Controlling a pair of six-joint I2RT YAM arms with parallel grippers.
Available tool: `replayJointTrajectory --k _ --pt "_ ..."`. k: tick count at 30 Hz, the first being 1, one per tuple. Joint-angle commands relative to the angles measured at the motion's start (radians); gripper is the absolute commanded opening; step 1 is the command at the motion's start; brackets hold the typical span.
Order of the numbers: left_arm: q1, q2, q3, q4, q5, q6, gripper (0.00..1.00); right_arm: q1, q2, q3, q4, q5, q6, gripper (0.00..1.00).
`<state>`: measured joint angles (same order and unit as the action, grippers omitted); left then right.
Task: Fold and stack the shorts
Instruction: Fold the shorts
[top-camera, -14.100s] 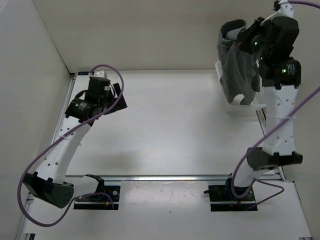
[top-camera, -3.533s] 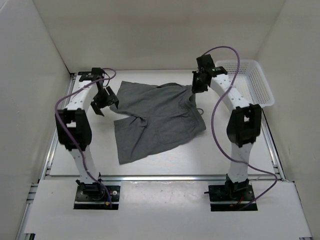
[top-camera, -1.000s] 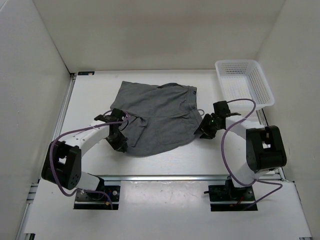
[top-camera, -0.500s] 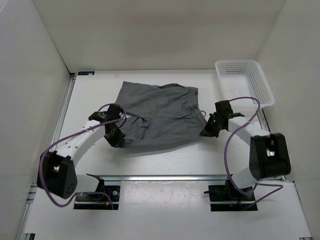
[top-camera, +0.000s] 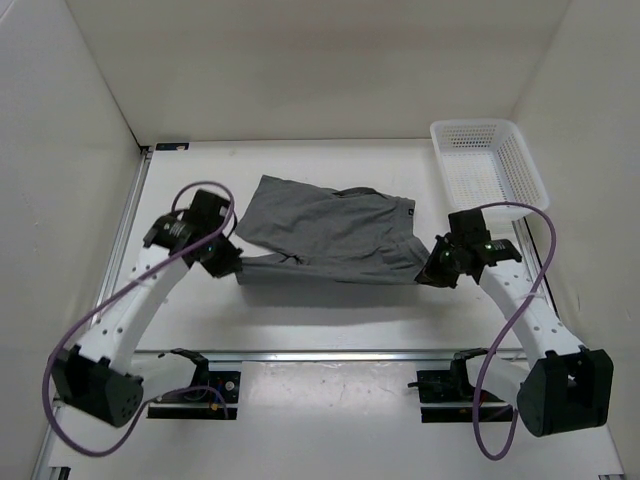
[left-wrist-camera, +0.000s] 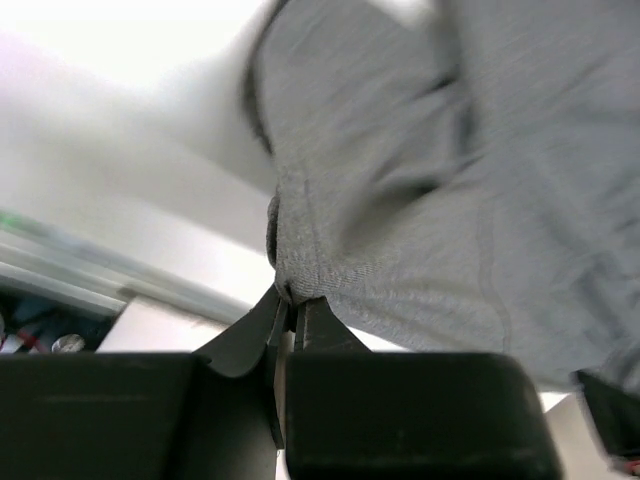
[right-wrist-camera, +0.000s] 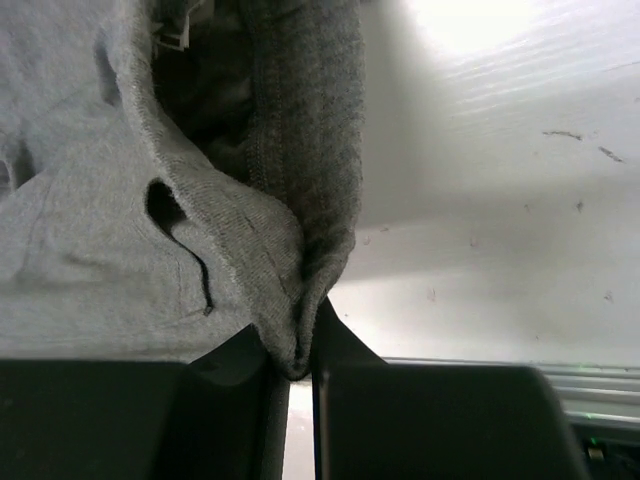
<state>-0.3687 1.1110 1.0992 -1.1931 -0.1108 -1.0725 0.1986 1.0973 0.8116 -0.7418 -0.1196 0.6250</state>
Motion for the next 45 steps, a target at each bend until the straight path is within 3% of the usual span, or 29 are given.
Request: replayJointTrajectory --k 1,5,12,17,18,19,20,21,22,23,24,28,31,32,35,40,42,44,45 --pt "0.011 0.151 0.187 0.0 -0.118 0.086 0.1 -0.007 0.002 0.11 -0.064 0.084 -0.016 0.0" --pt "0.056 0.366 0.475 0.0 -0.158 0.19 0.1 -0.007 0.097 0.221 -0.064 0.132 -0.007 0.0" --pt "0.166 0.719 0.827 0.0 -0.121 0.273 0.1 -0.016 0.386 0.497 -0.054 0.179 -0.025 0.0" --pt "0.197 1.011 1.272 0.0 -0.047 0.338 0.1 -0.037 0.679 0.806 -0.054 0.161 -0.025 0.02" --pt "0.206 1.123 1.344 0.009 -0.038 0.338 0.1 -0.037 0.769 0.861 -0.054 0.149 -0.013 0.07" --pt "0.206 1.177 1.481 0.026 -0.024 0.367 0.12 -0.05 0.814 0.917 -0.054 0.135 -0.001 0.18" --pt "0.215 1.229 1.543 0.077 0.04 0.378 0.24 -0.05 0.857 1.039 -0.063 0.118 -0.001 0.62" --pt "0.215 1.312 1.591 0.099 0.078 0.378 0.41 -0.05 0.928 1.099 -0.074 0.104 -0.001 0.78" --pt "0.238 1.34 1.641 0.119 0.117 0.378 0.82 -0.05 0.958 1.154 -0.088 0.081 -0.001 0.85" --pt "0.238 1.351 1.642 0.141 0.169 0.378 1.0 -0.05 0.976 1.234 -0.102 0.081 -0.001 0.92" --pt "0.249 1.334 1.628 0.153 0.169 0.378 1.0 -0.05 0.977 1.245 -0.102 0.081 -0.01 0.95" --pt "0.272 1.202 1.429 0.188 0.135 0.46 1.0 -0.05 0.914 1.125 -0.065 0.135 -0.042 0.96" --pt "0.3 1.109 1.314 0.178 0.135 0.499 1.0 -0.05 0.836 0.933 -0.006 0.124 -0.051 0.84" --pt "0.312 1.089 1.232 0.159 0.135 0.519 0.96 -0.05 0.798 0.843 0.007 0.112 -0.051 0.77" --pt "0.312 1.021 1.057 0.118 0.152 0.54 0.92 -0.05 0.742 0.715 0.025 0.098 -0.061 0.75" --pt "0.303 0.96 0.788 0.153 0.175 0.54 0.99 -0.05 0.72 0.664 0.044 0.048 -0.083 0.85" --pt "0.303 0.96 0.682 0.182 0.204 0.517 0.83 -0.05 0.746 0.69 0.044 0.034 -0.094 0.82" --pt "0.303 0.973 0.637 0.23 0.217 0.517 0.81 -0.039 0.791 0.713 0.044 0.061 -0.107 0.82" --pt "0.303 0.983 0.627 0.239 0.229 0.508 0.85 -0.039 0.808 0.744 0.044 0.083 -0.107 0.82"
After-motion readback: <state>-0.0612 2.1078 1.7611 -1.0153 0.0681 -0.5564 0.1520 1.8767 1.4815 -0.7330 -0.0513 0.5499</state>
